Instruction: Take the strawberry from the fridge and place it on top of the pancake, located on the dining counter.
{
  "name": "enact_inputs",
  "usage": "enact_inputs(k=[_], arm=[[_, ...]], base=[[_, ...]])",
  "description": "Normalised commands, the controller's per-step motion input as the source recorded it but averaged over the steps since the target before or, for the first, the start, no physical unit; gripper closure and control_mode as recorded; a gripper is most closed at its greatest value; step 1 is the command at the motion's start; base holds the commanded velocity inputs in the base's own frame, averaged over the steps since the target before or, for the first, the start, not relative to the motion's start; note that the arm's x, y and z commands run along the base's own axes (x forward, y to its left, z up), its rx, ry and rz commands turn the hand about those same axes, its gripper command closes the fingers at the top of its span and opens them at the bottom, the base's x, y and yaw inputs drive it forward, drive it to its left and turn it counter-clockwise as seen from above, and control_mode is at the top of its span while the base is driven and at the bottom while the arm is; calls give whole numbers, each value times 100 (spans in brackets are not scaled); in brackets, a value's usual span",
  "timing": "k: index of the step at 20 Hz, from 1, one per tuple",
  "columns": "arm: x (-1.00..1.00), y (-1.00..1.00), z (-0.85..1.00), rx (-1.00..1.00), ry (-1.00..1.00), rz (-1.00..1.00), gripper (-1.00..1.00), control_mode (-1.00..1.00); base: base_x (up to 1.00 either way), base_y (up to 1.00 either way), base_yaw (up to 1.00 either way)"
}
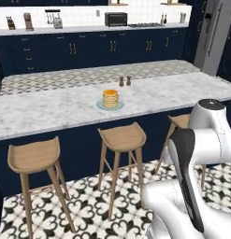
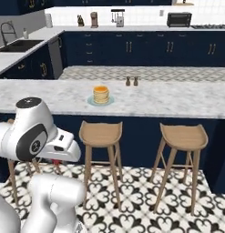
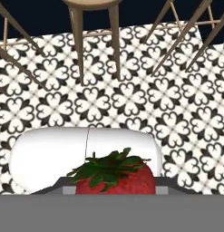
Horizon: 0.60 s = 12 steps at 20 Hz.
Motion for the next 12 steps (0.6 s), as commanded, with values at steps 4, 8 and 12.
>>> enact_inputs(k=[4, 8, 12], arm=[[0, 0, 0, 0, 0, 0, 100, 100], [0, 0, 0, 0, 0, 0, 100, 100], [0, 0, 0, 0, 0, 0, 100, 100]], base=[[51, 51, -2], [71, 53, 0], [65, 8, -7]])
